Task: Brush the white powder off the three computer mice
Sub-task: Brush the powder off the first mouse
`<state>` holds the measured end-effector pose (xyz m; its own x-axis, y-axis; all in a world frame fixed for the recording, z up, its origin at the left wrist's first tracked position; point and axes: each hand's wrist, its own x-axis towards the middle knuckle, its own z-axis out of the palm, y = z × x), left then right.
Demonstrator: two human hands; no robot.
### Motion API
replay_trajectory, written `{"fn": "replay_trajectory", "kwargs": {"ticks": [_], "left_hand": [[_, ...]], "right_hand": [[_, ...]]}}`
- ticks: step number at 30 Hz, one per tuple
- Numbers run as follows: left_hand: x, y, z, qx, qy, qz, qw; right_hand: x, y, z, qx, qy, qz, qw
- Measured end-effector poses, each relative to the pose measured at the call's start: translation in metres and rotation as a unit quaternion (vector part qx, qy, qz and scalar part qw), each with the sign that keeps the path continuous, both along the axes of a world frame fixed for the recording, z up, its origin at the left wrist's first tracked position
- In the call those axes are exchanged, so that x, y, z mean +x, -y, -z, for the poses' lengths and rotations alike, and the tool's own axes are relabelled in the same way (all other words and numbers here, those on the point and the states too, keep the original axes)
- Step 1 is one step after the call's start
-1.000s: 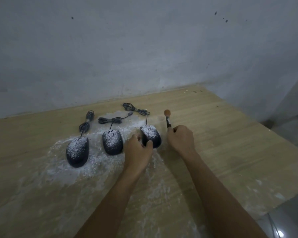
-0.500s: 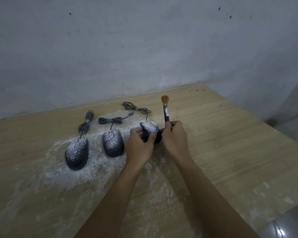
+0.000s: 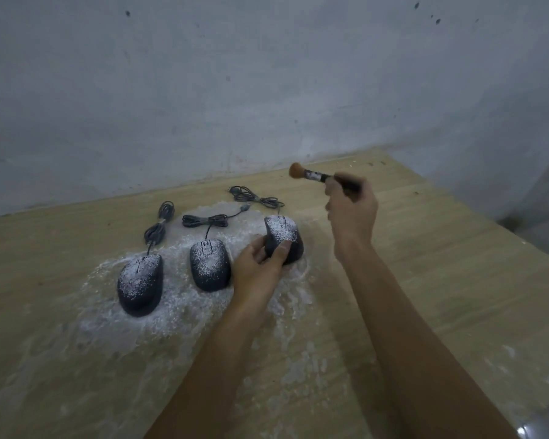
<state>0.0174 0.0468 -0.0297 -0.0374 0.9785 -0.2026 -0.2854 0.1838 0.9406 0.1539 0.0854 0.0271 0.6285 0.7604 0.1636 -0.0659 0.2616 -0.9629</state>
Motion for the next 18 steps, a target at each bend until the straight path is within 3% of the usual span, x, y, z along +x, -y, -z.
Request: {"fn": "replay_trajectory", "kwargs": {"ticks": [3,7,18], "left_hand": [[-0.003,-0.001,0.001,0.001,0.018,0.007,1.0],[-0.006,0.0,0.004,0.012,0.008,0.017,1.0],[-0.01,0.001,0.002,0.005,0.059,0.031,0.998]], "right_hand": [[0.003,-0.021,-0.007,0.023,-0.09,0.017,0.995],[0.0,-0.035,0.005,0.027,-0.171,-0.053,0.983],[0.015,-0.037,0.022,0.004,-0.055,-0.221,0.974]]}}
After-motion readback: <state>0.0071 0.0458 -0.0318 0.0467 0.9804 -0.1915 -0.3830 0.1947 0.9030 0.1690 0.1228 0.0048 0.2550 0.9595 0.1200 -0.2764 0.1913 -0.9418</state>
